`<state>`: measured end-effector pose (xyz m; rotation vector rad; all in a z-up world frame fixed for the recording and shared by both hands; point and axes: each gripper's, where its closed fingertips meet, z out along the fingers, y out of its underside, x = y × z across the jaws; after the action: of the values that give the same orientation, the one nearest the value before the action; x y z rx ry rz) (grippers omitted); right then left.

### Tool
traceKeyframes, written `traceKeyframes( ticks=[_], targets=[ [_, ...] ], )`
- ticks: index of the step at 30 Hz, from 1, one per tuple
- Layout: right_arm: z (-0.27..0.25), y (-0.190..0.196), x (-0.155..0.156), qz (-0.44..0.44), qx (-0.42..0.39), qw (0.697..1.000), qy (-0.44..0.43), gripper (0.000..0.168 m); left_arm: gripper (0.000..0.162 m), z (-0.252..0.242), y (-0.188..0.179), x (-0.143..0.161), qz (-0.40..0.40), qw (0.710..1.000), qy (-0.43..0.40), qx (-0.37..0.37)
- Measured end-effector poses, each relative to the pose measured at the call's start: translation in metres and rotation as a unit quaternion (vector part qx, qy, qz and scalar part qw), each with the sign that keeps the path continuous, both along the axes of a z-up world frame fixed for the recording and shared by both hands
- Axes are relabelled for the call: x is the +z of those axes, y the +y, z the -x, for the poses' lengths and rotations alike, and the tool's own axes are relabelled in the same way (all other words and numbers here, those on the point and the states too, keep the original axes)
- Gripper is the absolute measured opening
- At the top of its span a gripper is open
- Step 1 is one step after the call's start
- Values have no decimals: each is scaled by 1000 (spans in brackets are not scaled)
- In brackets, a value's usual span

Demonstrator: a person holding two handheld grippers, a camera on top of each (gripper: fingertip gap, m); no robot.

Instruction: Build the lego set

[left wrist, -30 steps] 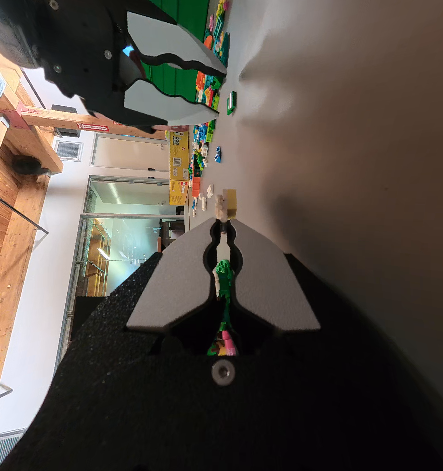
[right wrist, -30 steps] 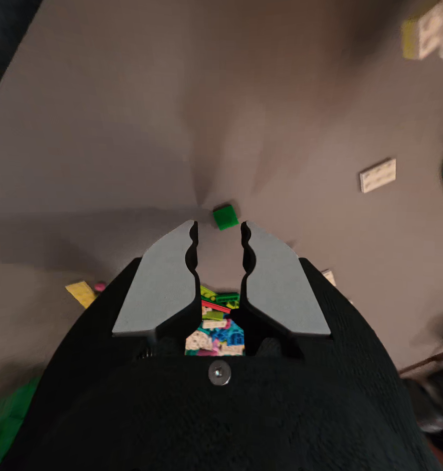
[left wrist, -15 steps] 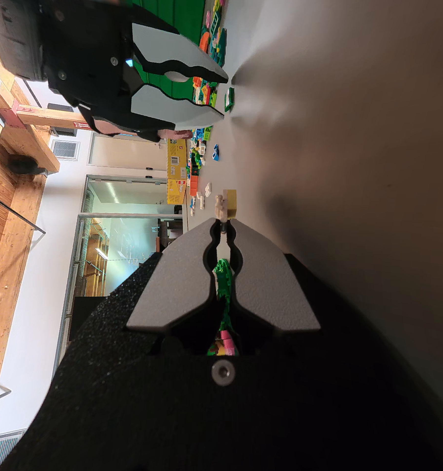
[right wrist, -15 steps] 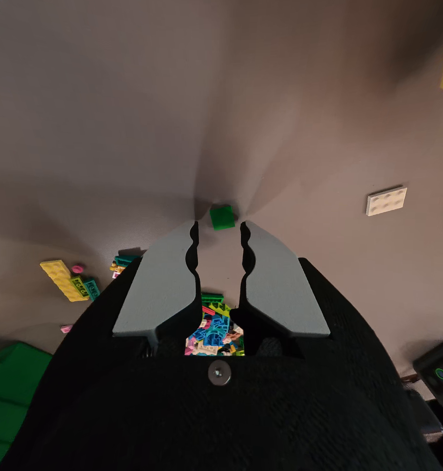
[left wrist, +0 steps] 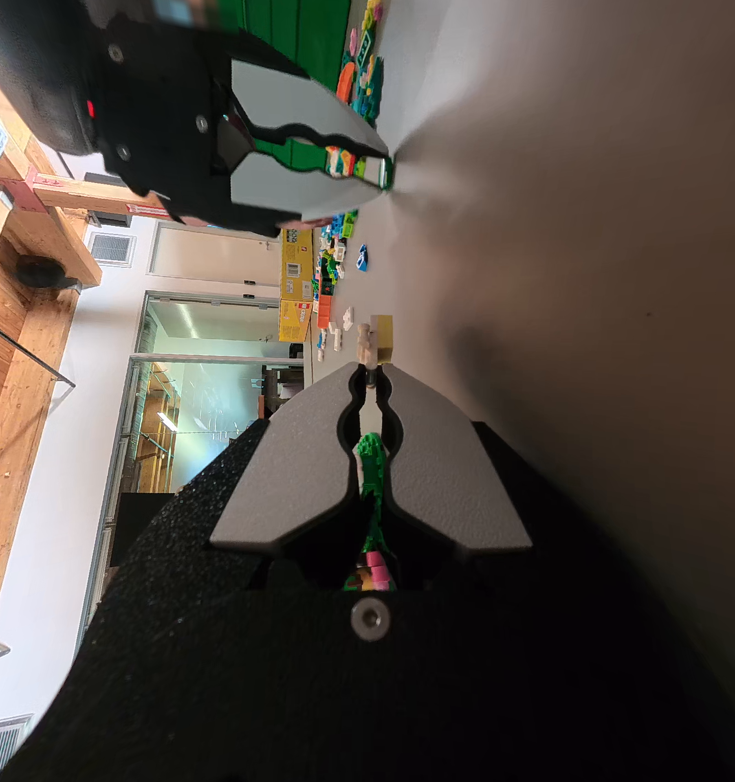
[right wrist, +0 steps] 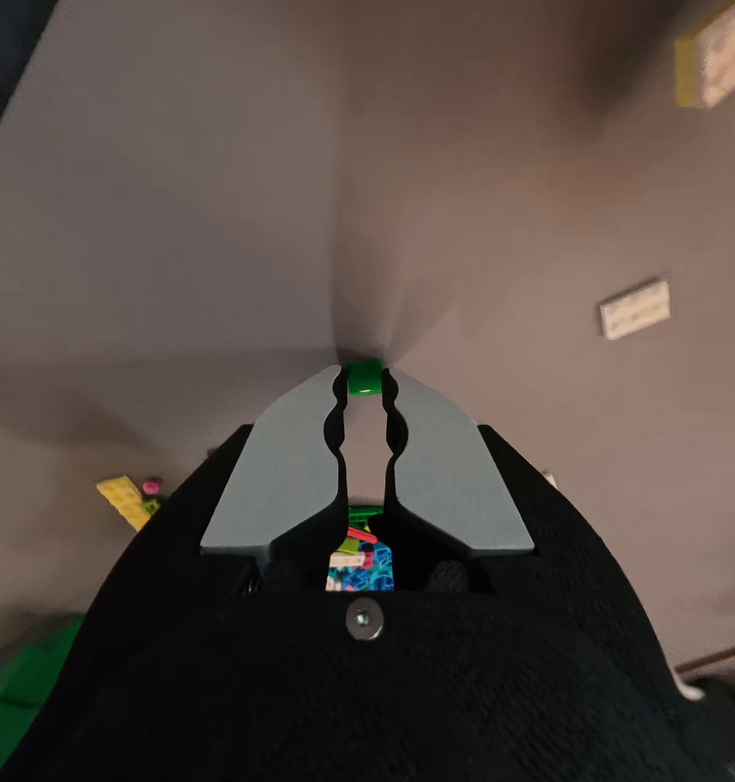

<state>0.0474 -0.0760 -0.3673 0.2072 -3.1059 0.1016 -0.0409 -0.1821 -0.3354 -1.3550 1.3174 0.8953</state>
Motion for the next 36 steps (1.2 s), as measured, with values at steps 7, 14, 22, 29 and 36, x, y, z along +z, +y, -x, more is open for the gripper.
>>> traceKeyframes(
  ticks=[7,14,22,29,36],
  targets=[
    [59,-62,44,219,-289,932,13,14,4,10,3,18,-58,997,23,38],
    [82,-100,62,274,-380,883,-16,14,4,9,2,21,-68,996,35,41],
    [86,-105,58,234,-373,898,-1,14,4,4,0,20,-67,996,45,29],
    [84,-106,55,206,-392,896,-6,15,4,3,-1,19,-64,996,50,28],
    [85,-106,56,205,-430,879,-18,14,4,2,-1,21,-68,996,51,27]
  ],
)
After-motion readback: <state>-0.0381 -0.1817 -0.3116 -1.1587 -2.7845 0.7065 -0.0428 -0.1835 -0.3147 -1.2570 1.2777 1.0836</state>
